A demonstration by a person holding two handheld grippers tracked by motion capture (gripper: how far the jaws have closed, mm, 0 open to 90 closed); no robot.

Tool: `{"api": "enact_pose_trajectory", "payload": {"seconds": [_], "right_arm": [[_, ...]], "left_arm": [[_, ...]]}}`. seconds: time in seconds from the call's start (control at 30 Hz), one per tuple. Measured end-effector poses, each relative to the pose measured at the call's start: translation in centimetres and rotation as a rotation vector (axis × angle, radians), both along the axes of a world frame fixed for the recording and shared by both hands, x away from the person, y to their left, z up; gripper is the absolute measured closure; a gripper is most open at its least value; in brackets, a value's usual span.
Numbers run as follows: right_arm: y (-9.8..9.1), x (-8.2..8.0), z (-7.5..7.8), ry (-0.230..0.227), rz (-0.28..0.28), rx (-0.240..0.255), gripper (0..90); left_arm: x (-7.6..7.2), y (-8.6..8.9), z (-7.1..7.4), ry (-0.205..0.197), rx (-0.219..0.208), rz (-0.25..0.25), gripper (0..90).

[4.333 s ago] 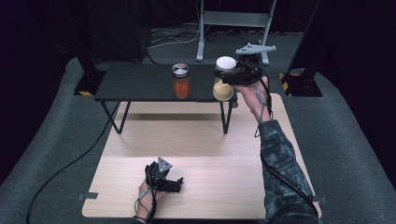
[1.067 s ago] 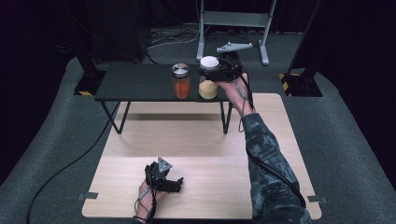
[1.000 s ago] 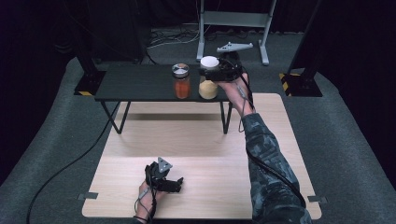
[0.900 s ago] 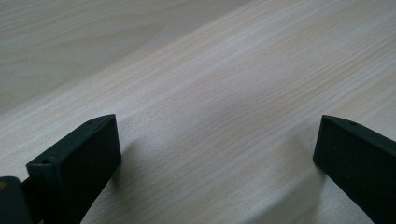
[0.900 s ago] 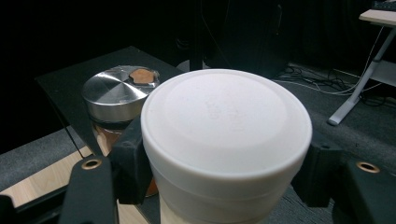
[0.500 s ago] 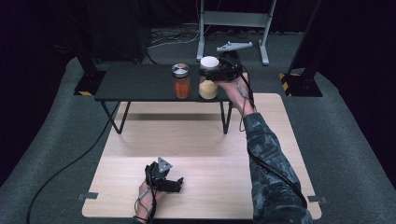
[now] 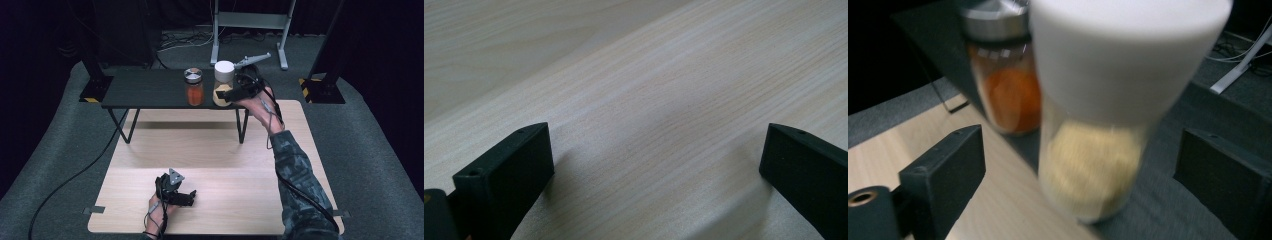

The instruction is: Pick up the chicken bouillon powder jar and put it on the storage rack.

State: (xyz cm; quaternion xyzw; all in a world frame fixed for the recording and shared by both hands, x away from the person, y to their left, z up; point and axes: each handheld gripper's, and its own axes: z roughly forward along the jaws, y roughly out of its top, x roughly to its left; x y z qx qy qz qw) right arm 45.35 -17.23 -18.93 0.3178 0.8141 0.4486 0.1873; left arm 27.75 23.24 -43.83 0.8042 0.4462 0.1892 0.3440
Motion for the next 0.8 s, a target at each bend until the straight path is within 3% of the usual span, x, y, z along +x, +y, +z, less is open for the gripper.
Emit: {"api": "enact_pose_trajectory", "payload": {"seconds": [0.23,0.5,0.67,0.8], "right_arm": [[-2.1,-3.0,-2.4,0.016,0.011,-0.052,0.1],[-4.0,-6.2,-7.1,0.052,-0.015,-0.123,0.0],[-6.0,-8.1,-11.1,0.081,-0.055,-0.094,0.0],[-8.0,-9.4,-15.5,0.133,-0.113,-0.044,0.0]], "left_arm": [[0.0,0.0,0.0,0.0,0.001,-0.001,0.5],[0.0,0.0,0.0,0.0,0.001,0.0,0.5],[0.0,0.0,0.0,0.0,0.0,0.0,0.4],[0.0,0.0,0.0,0.0,0.0,0.001,0.4]]}}
